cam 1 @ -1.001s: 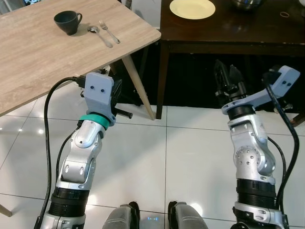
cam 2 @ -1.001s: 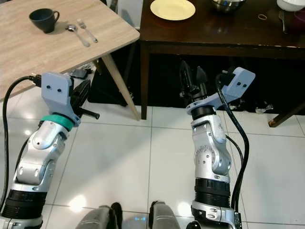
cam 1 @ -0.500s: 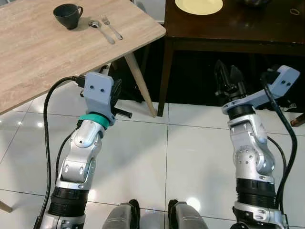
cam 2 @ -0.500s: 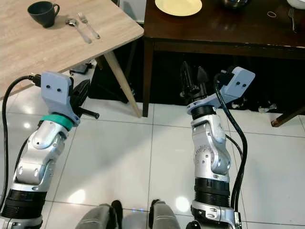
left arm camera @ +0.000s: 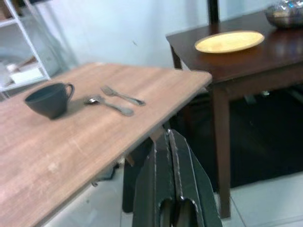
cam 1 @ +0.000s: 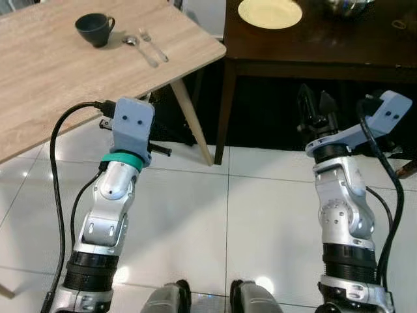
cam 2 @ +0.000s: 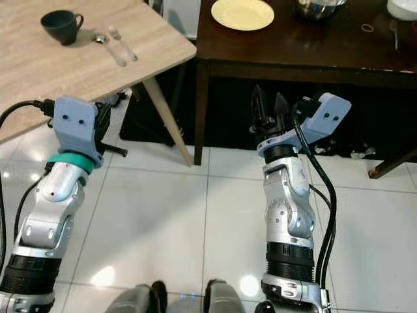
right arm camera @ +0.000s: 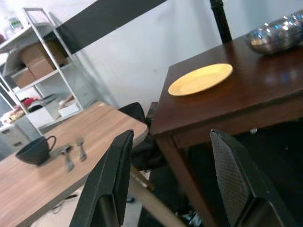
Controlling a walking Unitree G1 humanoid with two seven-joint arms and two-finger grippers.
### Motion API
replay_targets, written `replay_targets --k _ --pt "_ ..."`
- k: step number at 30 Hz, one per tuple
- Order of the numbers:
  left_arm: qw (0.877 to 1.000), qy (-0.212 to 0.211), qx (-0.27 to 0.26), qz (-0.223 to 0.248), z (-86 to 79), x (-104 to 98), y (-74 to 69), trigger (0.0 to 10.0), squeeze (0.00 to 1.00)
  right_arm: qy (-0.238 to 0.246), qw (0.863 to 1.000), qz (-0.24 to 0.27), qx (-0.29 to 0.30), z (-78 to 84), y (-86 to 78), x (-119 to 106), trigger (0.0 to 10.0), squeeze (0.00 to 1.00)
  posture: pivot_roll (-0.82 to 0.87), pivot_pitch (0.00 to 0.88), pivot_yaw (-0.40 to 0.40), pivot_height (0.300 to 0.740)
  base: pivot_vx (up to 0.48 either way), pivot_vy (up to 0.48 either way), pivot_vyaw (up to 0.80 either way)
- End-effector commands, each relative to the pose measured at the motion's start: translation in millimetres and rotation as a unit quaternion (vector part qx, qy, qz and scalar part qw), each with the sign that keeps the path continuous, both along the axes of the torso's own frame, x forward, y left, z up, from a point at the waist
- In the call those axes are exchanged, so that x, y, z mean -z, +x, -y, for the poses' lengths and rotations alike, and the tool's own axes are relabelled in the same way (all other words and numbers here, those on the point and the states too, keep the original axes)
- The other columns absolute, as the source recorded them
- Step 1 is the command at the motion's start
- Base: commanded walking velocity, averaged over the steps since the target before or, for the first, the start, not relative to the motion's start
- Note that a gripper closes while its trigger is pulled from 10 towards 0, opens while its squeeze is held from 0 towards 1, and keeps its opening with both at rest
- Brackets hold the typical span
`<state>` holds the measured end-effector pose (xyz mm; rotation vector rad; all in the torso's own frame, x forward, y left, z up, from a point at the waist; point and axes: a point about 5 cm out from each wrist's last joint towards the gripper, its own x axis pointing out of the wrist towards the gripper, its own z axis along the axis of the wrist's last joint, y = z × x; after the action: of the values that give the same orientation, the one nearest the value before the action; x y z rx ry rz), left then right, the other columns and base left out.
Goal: Setting the table
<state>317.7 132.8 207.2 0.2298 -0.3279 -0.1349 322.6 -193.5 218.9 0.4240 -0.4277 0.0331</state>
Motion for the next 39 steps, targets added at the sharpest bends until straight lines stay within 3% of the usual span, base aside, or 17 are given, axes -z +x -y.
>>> replay_targets --k 1,8,15,24,34,39 --pt "1.0 0.005 -0.013 -0.005 -7.0 4.1 -0.4 10.0 0.0 0.006 1.0 -0.005 0.01 -1.8 3.0 1.7 10.0 0.0 -0.05 0.137 0.093 0.74 0.386 0.0 0.77" --pt "1.0 0.007 -0.012 0.001 -6.1 3.8 -0.4 10.0 0.0 0.009 1.0 -0.007 0.019 1.1 3.9 2.0 10.0 0.0 -0.05 0.137 0.093 0.74 0.361 0.0 0.71" --pt "1.0 0.01 -0.01 0.006 -5.4 2.8 -0.4 10.0 0.0 0.032 0.999 0.006 0.019 4.8 3.8 -0.7 10.0 0.0 -0.05 0.135 0.094 0.74 0.333 0.0 0.0" --pt "1.0 0.01 -0.009 0.01 -5.0 1.9 -0.1 10.0 0.0 0.029 1.0 0.01 0.005 -0.4 4.2 -1.7 10.0 0.0 -0.05 0.133 0.094 0.74 0.319 0.0 0.0" --pt "1.0 0.011 -0.01 0.013 -5.1 2.1 -0.3 10.0 0.0 0.029 0.999 0.017 -0.01 -3.9 4.5 -3.3 10.0 0.0 -0.05 0.126 0.093 0.74 0.316 0.0 0.71" --pt "1.0 0.01 -0.01 0.015 -5.3 0.8 -0.1 10.0 0.0 0.03 0.999 0.017 -0.011 -4.3 5.8 -2.8 10.0 0.0 -0.05 0.121 0.094 0.74 0.308 0.0 0.0"
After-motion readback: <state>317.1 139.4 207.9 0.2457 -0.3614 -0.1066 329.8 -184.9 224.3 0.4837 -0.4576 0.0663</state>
